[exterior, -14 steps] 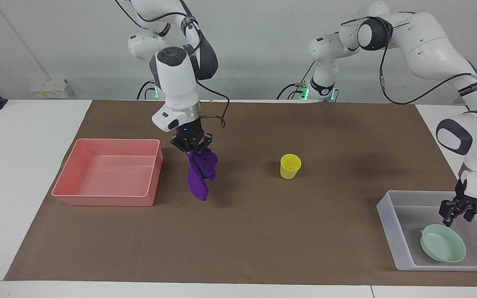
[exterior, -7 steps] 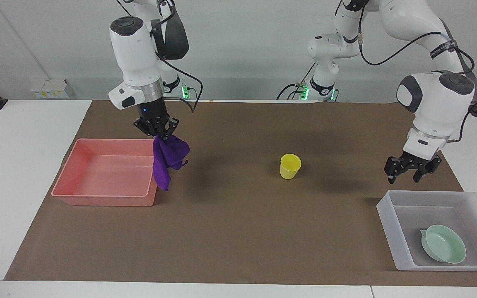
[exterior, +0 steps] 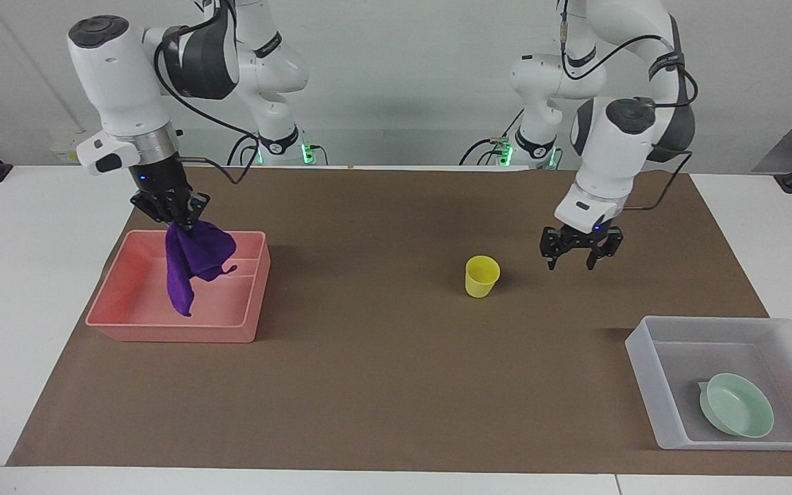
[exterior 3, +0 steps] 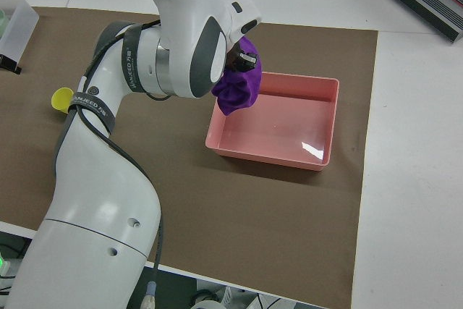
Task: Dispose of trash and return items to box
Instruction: 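Carry the purple cloth into the pink tray while the left gripper reaches the cup, then grasp the yellow cup with the left gripper while the right gripper releases the cloth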
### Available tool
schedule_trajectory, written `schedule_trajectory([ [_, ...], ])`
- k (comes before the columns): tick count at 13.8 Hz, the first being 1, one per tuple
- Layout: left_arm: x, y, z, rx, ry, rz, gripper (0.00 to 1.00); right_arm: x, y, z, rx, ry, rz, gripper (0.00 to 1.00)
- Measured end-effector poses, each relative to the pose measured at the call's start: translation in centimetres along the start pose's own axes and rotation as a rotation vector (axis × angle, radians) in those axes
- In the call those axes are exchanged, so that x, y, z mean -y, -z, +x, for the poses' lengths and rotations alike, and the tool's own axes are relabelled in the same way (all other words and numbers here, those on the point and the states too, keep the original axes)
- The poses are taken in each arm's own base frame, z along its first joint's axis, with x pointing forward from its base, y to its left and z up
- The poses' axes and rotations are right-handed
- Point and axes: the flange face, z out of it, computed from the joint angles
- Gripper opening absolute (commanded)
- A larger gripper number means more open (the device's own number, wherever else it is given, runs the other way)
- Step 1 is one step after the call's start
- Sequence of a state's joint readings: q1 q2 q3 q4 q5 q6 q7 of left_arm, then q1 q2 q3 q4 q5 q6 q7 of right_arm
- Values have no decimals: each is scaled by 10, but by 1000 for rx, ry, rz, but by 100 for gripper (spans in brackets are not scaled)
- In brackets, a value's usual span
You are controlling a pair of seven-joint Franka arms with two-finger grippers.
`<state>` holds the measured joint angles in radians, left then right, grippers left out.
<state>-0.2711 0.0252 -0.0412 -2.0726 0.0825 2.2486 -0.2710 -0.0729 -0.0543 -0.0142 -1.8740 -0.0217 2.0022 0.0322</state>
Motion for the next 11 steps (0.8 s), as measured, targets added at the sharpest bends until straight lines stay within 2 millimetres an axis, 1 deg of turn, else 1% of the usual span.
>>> schedule_trajectory([
  [1,-20,-8,-9,-11,10,-11,82,-18,-6,-2,12,-3,-6,0],
  [3,-51,-18,-20,-39,25,-34,81,-45,-26,-4,31,-6,-13,0],
  [4,-61,-24,-24,-47,32,-43,80,-52,-39,-3,37,-11,-15,0],
  [6,-72,-36,-31,-57,36,-55,78,-53,-65,0,52,-12,-14,0],
  [7,-76,-44,-34,-67,33,-63,74,-51,-80,1,57,-10,-12,0],
  [8,-78,-53,-37,-74,31,-70,64,-50,-94,0,65,-11,-11,0],
  [9,-81,-64,-40,-72,28,-72,37,-49,-108,-3,75,-14,-9,0],
  [10,-86,-75,-43,-63,23,-72,14,-47,-122,-7,81,-15,-8,0],
  [11,-90,-84,-45,-52,19,-71,0,-44,-136,-13,86,-17,-7,0],
])
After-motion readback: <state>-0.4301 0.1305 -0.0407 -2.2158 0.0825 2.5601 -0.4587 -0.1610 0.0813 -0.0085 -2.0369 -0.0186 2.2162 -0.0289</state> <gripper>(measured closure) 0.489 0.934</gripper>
